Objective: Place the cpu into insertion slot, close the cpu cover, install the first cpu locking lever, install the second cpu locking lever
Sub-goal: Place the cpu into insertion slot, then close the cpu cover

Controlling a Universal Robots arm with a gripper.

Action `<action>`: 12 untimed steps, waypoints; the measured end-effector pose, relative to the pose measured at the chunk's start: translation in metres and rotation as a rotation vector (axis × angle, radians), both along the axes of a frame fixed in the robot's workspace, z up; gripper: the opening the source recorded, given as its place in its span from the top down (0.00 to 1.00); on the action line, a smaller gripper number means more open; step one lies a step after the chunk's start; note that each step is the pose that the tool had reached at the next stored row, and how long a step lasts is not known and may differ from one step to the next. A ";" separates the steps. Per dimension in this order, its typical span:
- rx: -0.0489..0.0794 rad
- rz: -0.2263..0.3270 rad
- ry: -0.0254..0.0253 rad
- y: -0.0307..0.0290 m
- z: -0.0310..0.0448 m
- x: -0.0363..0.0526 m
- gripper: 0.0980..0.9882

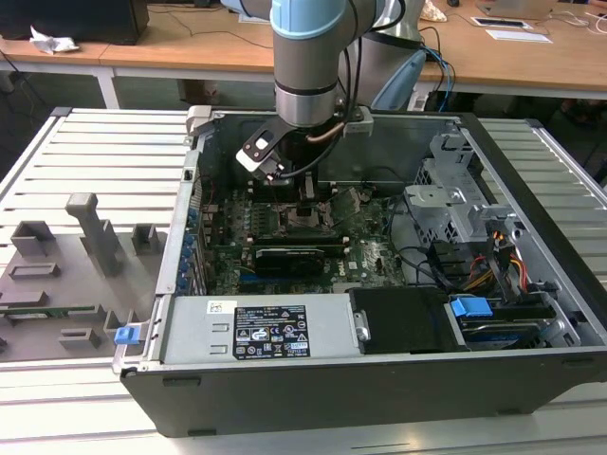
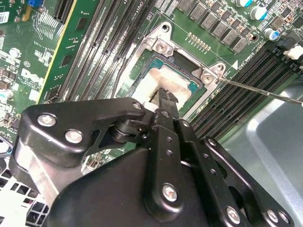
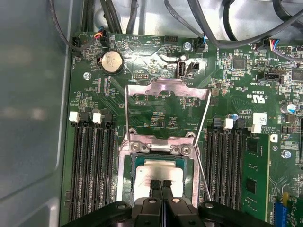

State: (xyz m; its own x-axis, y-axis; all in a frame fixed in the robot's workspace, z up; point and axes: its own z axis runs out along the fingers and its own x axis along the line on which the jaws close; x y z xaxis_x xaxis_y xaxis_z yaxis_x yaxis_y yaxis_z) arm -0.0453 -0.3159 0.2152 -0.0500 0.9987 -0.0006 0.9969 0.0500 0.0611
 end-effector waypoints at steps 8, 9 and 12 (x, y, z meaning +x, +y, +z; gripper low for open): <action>0.000 -0.001 0.0001 0.0000 0.0025 0.0000 0.99; 0.000 -0.002 0.0000 0.0000 0.0035 0.0000 0.99; 0.000 -0.002 0.0001 0.0000 0.0040 0.0000 0.99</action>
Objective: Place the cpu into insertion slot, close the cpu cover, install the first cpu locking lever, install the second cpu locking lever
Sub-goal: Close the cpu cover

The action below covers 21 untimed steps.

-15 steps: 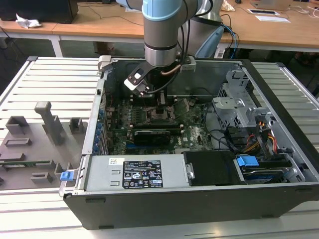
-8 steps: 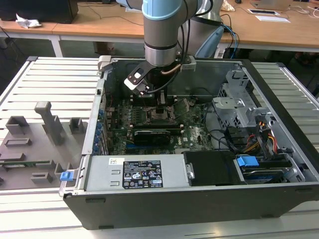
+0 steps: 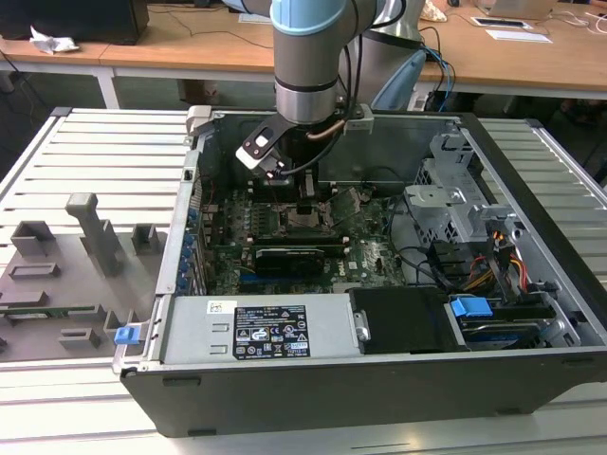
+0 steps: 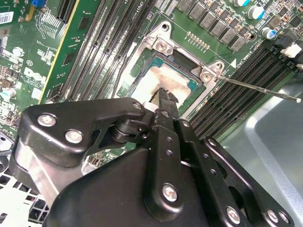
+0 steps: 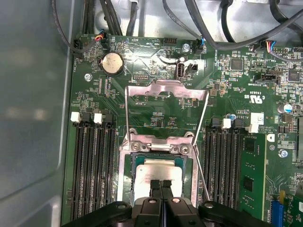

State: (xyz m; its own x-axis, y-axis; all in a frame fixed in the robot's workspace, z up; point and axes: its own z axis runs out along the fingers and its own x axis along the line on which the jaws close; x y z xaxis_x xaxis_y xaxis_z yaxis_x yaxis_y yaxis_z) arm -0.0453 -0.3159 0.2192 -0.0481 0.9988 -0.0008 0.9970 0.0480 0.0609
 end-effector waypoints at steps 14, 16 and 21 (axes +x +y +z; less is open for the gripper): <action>0.000 0.000 0.0000 0.0000 0.0058 0.0000 0.99; 0.000 0.000 -0.0001 0.0000 0.0076 0.0000 0.99; 0.000 0.000 0.0001 0.0000 0.0169 0.0000 0.99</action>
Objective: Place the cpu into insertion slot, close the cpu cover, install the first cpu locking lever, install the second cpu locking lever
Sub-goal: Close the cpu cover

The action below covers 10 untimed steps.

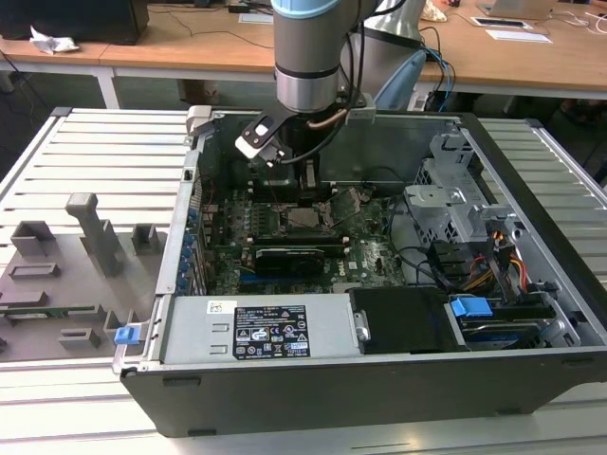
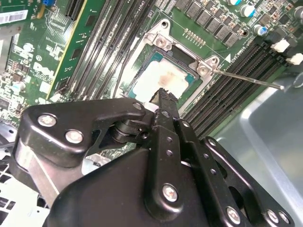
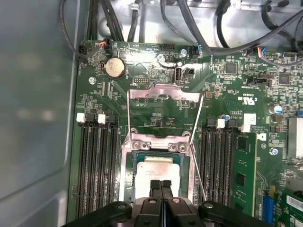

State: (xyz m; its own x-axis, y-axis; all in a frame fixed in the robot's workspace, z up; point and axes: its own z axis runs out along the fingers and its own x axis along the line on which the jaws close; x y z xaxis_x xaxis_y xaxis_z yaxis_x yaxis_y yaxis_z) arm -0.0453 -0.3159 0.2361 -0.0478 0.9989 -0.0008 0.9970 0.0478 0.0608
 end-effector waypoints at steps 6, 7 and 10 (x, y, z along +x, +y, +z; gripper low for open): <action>0.000 0.000 0.0000 0.0000 0.0051 0.0004 0.99; 0.000 0.000 0.0002 0.0000 0.0052 0.0018 0.99; 0.000 0.000 0.0002 0.0000 0.0052 0.0070 0.99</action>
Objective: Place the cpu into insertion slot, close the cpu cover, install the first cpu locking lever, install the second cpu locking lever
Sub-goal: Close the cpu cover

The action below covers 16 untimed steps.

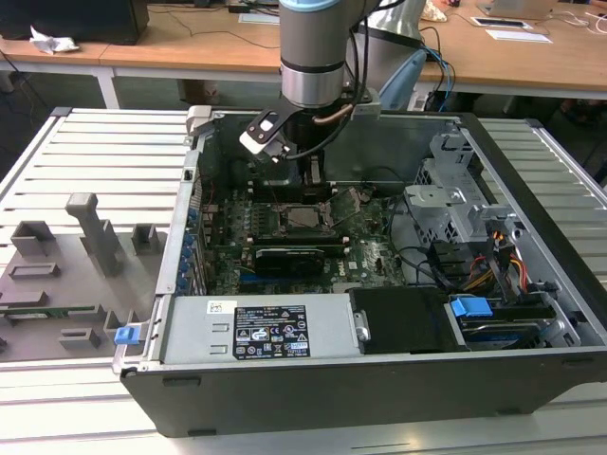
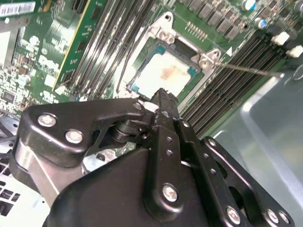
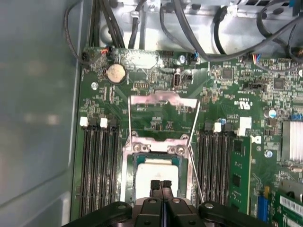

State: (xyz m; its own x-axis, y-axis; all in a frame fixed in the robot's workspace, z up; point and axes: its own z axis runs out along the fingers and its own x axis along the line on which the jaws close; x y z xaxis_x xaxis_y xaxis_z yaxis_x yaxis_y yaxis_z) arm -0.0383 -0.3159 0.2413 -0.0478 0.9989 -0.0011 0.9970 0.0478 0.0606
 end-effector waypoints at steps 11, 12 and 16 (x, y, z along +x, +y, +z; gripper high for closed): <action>0.000 0.000 0.0034 0.0000 0.0055 0.0048 0.99; 0.000 0.000 0.0033 0.0000 0.0070 0.0049 0.99; 0.000 0.000 0.0034 0.0000 0.0133 0.0049 0.99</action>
State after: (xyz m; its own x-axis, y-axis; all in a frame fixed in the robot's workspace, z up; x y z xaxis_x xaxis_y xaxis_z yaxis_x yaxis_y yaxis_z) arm -0.0334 -0.3158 0.2546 -0.0478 0.9989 -0.0009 0.9972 0.0478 0.0572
